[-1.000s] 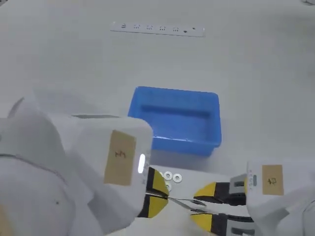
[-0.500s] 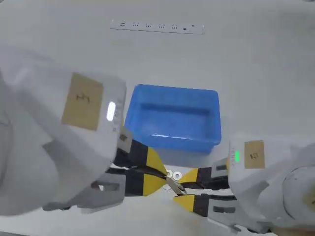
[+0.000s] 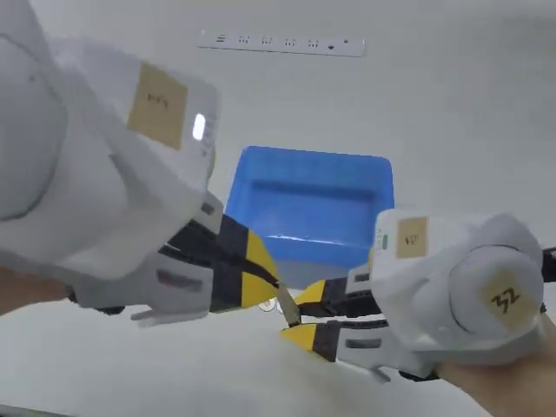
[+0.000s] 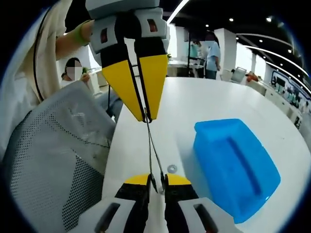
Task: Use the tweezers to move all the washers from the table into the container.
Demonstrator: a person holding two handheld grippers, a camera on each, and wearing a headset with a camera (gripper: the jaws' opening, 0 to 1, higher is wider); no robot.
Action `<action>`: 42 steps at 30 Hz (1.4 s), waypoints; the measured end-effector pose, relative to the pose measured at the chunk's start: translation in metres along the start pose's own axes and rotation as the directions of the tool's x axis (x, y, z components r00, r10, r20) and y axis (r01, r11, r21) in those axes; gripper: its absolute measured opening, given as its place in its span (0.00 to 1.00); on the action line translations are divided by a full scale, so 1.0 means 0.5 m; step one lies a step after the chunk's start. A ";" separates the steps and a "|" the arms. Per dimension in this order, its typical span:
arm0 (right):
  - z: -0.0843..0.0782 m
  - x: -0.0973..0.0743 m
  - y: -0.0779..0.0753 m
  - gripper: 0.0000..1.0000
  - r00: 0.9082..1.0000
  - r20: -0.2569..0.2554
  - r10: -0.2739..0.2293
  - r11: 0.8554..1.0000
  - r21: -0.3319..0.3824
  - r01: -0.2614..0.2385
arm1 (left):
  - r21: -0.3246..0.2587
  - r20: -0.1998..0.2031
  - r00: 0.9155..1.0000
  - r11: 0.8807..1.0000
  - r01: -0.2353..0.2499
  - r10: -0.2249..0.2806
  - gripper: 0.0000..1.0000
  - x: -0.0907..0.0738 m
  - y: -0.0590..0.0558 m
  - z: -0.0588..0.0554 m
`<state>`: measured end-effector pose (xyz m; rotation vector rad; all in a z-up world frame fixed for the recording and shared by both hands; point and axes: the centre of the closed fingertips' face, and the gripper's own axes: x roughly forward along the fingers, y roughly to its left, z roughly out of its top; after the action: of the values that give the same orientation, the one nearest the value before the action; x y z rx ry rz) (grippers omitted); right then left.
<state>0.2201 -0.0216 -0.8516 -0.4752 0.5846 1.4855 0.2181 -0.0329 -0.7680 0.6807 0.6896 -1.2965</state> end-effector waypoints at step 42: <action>0.043 -0.077 -0.062 0.02 0.950 0.281 -0.133 0.881 0.473 -0.016 | -0.680 0.214 0.756 0.650 -0.340 0.619 0.65 -0.104 -0.008 -0.111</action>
<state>0.2525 -0.0393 -0.8126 0.1189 0.6497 1.2668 0.2031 0.0416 -0.7625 0.0108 0.4547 -0.5980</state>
